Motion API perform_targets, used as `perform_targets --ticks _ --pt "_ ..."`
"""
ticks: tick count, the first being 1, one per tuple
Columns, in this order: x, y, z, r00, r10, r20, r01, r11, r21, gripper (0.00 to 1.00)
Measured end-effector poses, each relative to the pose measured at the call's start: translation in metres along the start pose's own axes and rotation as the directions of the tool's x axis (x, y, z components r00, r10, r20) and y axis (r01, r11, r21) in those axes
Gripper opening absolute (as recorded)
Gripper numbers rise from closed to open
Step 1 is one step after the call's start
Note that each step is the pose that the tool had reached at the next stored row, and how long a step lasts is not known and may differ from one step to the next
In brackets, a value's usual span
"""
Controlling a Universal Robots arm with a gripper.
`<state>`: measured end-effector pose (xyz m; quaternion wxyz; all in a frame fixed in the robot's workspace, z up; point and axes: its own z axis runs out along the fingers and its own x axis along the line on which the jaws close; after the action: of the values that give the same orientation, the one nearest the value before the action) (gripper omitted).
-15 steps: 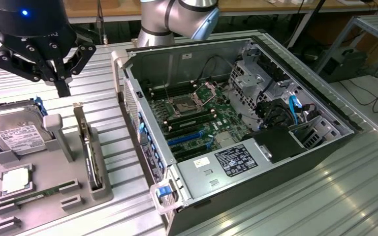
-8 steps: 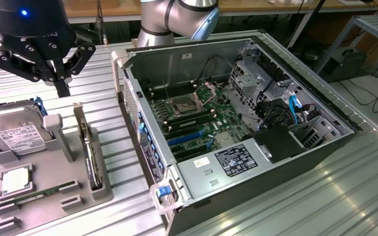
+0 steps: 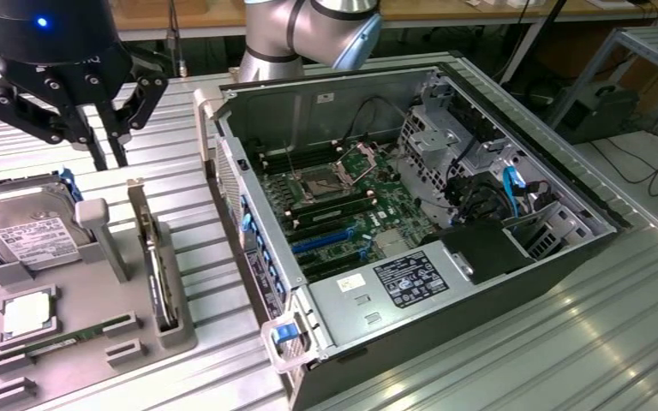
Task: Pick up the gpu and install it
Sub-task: 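Pick up the gpu and move the gpu toward the slot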
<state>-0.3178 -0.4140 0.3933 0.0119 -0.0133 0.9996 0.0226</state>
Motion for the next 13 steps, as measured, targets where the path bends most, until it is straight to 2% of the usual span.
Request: perform_targets --ticks 3,5,6,8,9,10,12,13 --pt "0.0000 0.0000 0.0000 1.0000 0.000 0.0000 0.000 1.0000 0.0000 0.29" --pt "0.0000 0.0000 0.0000 1.0000 0.000 0.0000 0.000 1.0000 -0.0001 0.42" --pt "0.0001 -0.0002 0.0001 1.0000 0.000 0.0002 0.000 1.0000 -0.0001 0.42" --pt "0.0002 -0.0040 0.0001 1.0000 -0.001 -0.0001 0.001 1.0000 0.0000 0.54" --pt "0.0002 -0.0052 0.0002 1.0000 -0.002 -0.0001 0.002 1.0000 -0.0001 0.54" --pt "0.0002 -0.0058 0.0005 1.0000 -0.002 0.0001 0.002 1.0000 0.0005 0.60" --pt "0.0002 -0.0072 0.0008 1.0000 -0.002 -0.0004 0.002 1.0000 0.0068 0.60" --pt "0.0003 -0.0094 0.0015 1.0000 -0.002 -0.0006 0.002 1.0000 0.0075 0.60"
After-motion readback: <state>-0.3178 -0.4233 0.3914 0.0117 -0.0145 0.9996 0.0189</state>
